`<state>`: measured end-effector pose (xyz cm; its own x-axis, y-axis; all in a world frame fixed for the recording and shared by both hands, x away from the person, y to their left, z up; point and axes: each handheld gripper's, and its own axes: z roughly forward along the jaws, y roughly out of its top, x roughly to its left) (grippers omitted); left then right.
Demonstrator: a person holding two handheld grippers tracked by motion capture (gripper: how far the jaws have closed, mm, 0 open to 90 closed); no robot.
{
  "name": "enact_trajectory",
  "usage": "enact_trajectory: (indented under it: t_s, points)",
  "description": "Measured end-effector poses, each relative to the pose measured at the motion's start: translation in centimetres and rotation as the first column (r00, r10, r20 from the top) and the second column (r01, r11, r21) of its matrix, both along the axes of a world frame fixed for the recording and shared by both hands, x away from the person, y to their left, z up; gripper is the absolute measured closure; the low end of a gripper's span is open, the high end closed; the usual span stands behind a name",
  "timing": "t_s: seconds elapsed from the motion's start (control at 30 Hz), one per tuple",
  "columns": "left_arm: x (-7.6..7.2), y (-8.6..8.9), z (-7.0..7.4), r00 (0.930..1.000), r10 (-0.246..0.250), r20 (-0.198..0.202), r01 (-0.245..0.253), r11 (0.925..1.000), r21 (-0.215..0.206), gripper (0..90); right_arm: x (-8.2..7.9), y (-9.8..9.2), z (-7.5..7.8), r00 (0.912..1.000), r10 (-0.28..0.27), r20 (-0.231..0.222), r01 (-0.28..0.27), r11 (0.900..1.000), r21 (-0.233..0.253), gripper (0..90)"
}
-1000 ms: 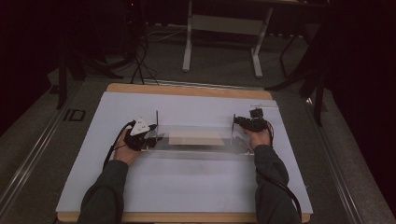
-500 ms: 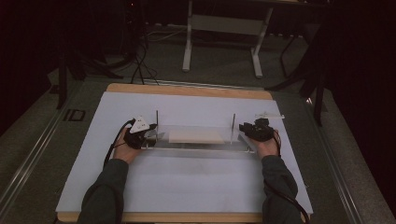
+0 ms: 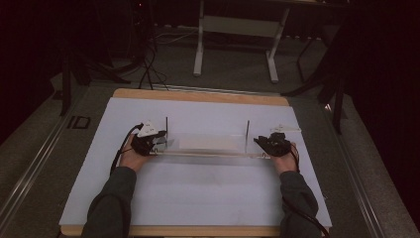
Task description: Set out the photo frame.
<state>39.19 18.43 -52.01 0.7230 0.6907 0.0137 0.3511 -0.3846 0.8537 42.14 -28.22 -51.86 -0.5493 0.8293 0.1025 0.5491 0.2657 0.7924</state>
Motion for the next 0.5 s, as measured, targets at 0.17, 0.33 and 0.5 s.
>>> enact_trajectory:
  t_s: [0.17,0.33,0.5]
  points:
    - [0.21,0.08,0.16,0.9999,-0.005,-0.011,0.005,1.0,0.001,46.1,-0.56,-0.42,0.14,0.9989,0.039,0.025,-0.039,0.999,-0.001,67.7]
    - [0.49,0.14,0.37,0.9995,-0.008,-0.031,0.008,1.0,-0.006,46.2,-0.8,-0.64,0.0,0.9975,0.066,0.027,-0.066,0.998,-0.007,65.2]
    - [0.68,0.16,0.54,0.9989,-0.009,-0.046,0.009,0.9999,-0.008,46.2,-0.95,0.11,-0.06,0.9904,0.131,0.044,-0.131,0.991,0.001,60.2]
